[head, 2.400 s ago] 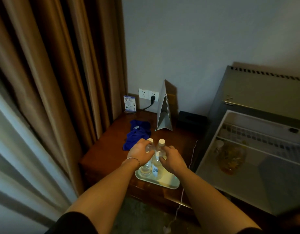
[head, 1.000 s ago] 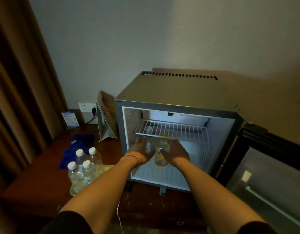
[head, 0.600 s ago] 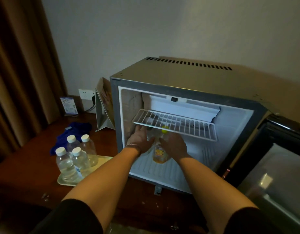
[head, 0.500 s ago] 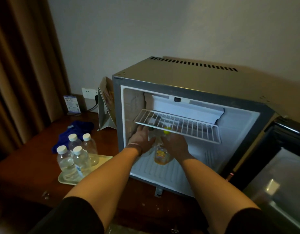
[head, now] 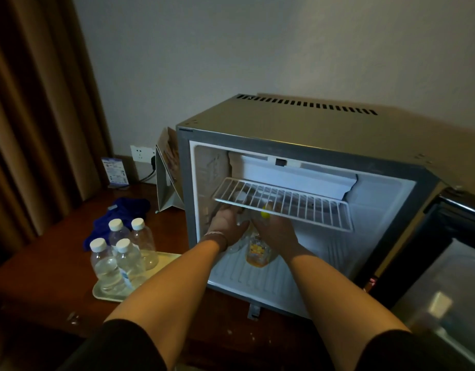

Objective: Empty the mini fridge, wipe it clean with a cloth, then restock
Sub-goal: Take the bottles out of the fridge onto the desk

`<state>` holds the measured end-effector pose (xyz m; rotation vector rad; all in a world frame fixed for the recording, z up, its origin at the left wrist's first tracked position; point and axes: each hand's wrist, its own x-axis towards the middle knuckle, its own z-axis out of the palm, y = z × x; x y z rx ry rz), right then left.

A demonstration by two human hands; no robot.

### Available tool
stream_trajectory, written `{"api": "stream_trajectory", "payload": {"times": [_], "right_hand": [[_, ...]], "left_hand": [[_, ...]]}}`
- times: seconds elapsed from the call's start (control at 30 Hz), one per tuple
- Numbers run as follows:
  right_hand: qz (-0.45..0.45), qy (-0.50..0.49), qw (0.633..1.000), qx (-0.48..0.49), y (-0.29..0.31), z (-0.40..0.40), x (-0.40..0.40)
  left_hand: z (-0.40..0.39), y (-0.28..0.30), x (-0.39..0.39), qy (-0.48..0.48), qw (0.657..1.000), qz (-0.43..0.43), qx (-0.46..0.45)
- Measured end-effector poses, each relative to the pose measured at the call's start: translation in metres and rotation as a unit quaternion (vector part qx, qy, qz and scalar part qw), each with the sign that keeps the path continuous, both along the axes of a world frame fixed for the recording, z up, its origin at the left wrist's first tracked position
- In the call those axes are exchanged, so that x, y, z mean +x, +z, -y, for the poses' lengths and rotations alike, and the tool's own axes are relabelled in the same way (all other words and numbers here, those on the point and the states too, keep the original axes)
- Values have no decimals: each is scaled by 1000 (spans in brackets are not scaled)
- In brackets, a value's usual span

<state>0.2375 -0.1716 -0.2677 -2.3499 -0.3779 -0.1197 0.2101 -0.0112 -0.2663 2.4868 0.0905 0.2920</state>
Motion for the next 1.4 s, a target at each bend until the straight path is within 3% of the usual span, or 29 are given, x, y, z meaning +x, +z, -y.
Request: {"api": "stream_trajectory", "payload": {"times": [0.2,0.47,0.67,0.8,1.03,1.4], "right_hand": [[1,-24,998,57,3,2,-15],[-33,-29,998,55,16,13,-54],[-44,31,996,-68,42,3,-84],[-51,124,989,-58,57,-8,-119],[4,207,977,-56,71,-63,-161],[-22,242,968,-61,94,-216,-217]], "left_hand": [[6,1,-12,18,1000,-2,-14],[16,15,-51,58,997,-50,-19],[14,36,-102,73,996,-43,-7],[-1,49,-143,98,994,-41,-10],[-58,69,-207,145,989,-32,8],[-208,80,-288,192,980,-58,18]]}}
